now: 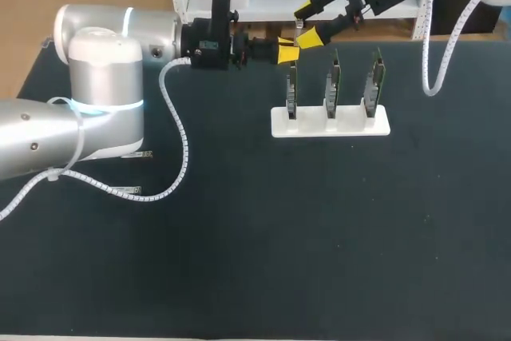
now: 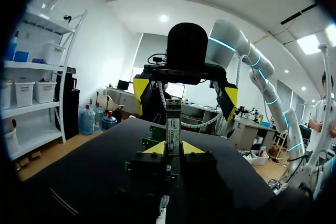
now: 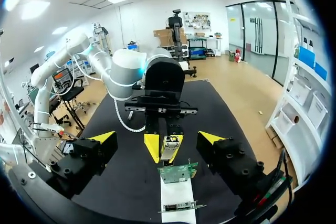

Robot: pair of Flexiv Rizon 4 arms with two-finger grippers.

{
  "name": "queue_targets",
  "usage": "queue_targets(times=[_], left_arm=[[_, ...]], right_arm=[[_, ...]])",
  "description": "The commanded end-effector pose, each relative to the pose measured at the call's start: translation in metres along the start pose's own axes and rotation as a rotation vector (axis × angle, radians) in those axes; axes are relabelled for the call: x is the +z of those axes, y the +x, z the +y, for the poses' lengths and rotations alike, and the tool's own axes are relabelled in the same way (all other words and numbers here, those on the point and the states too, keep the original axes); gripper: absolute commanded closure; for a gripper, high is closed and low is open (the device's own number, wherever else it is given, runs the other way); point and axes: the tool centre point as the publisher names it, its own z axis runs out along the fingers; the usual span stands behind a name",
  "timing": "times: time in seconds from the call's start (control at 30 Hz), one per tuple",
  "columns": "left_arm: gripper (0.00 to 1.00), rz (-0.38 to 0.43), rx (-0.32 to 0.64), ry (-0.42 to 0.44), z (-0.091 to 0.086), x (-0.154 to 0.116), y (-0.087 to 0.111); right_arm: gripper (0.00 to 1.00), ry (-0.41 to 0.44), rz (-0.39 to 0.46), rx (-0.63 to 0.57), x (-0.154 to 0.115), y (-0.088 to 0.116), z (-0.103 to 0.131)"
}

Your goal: Pick up the optical module with the left hand, and insert it into the network port with the right hand.

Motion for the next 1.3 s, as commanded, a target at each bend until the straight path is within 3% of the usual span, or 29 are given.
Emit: queue_targets(times=[0.03, 0.8, 0.83, 0.87, 0.9, 1.3], left_arm=[[1.00, -0.003, 0.002, -0.005, -0.0015, 0.0002, 0.0008], [1.00, -0.003, 0.002, -0.005, -0.0015, 0.0002, 0.0008], [1.00, -0.003, 0.002, -0.005, -0.0015, 0.0002, 0.0008], [1.00, -0.003, 0.002, -0.005, -0.0015, 0.0002, 0.0008], [1.00, -0.003, 0.002, -0.005, -0.0015, 0.0002, 0.0008], [1.00, -0.003, 0.002, -0.005, -0.0015, 0.0002, 0.0008]], right_arm=[[0.00, -0.003, 0.001, 0.003, 0.0027, -0.0009, -0.0014], [0.00, 0.030, 0.002, 0.013, 0.0031, 0.0002, -0.0014], [0.38, 0.031, 0.001, 0.013, 0.0031, -0.0001, -0.0015], [0.64, 0.032, 0.001, 0.013, 0.0030, -0.0002, -0.0015], [1.00, 0.037, 0.002, 0.013, 0.0029, -0.0003, -0.0016], [1.00, 0.041, 0.011, 0.011, 0.0007, 0.0012, -0.0025]])
